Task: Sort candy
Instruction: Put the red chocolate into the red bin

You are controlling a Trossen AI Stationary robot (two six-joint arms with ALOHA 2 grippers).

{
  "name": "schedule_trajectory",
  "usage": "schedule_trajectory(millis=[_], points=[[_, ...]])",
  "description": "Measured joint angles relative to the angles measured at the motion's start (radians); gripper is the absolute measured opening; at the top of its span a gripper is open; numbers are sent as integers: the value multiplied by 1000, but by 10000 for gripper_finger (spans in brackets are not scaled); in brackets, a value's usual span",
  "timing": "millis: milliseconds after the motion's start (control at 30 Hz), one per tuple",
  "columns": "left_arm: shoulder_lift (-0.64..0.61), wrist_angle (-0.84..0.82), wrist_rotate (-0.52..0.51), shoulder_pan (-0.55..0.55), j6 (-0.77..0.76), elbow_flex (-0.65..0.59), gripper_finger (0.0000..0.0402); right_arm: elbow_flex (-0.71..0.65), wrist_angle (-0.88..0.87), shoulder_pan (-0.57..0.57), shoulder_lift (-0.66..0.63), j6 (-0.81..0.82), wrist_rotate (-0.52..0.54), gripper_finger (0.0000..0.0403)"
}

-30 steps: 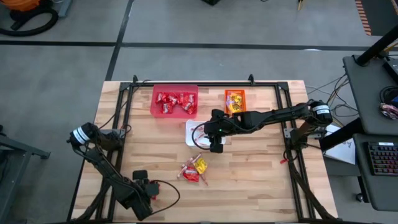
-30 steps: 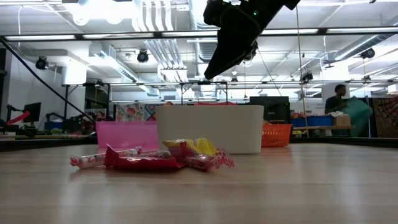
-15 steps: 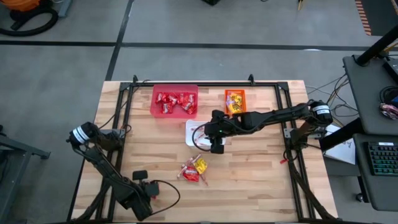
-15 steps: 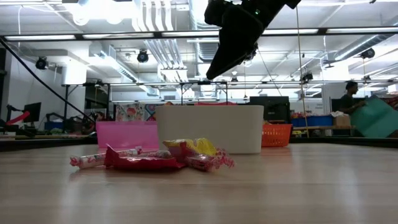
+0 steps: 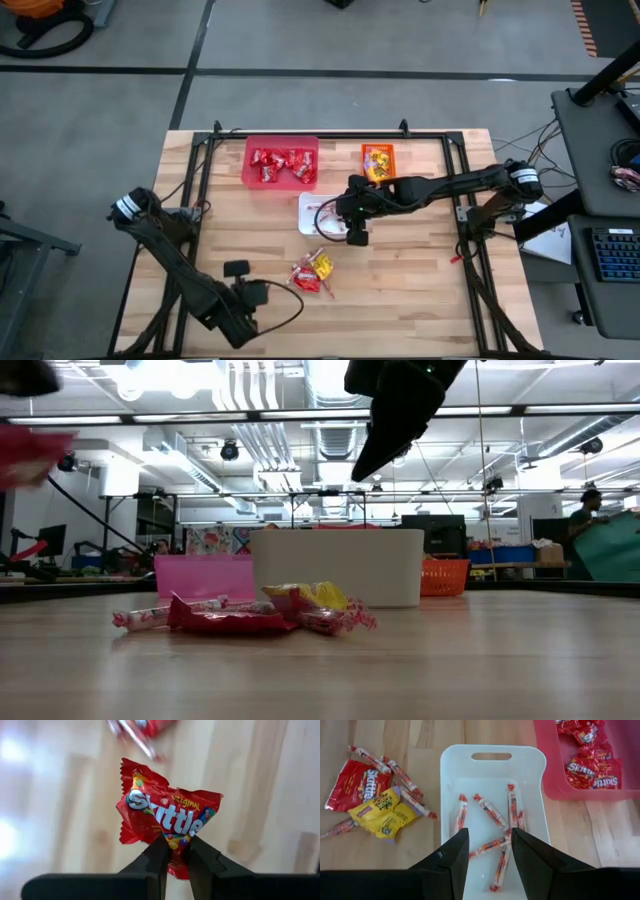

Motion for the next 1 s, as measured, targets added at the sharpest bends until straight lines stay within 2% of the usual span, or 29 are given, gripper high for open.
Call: schedule_trajectory(millis=[233, 400, 533, 667, 800, 900, 1000], points=[[-37, -66, -107, 85, 222, 53, 38, 0, -98, 34, -39, 27, -1, 144], [-114, -74, -166, 158, 360, -18, 38, -9, -171, 74, -74, 67, 0, 138], [-221, -72, -219, 267, 461, -100, 38, -30, -171, 105, -111, 75, 0, 134], [-341, -24, -251, 451, 573, -182, 38, -54, -165, 127, -150, 113, 0, 135], [-436, 104, -239, 682, 771, -287, 38, -98, -118, 134, -182, 134, 3, 139], [-472, 251, -158, 883, 945, -353, 38, -134, -83, 134, -199, 166, 3, 141], [-469, 419, -36, 1096, 1035, -396, 38, -171, -44, 134, -208, 195, 3, 139]])
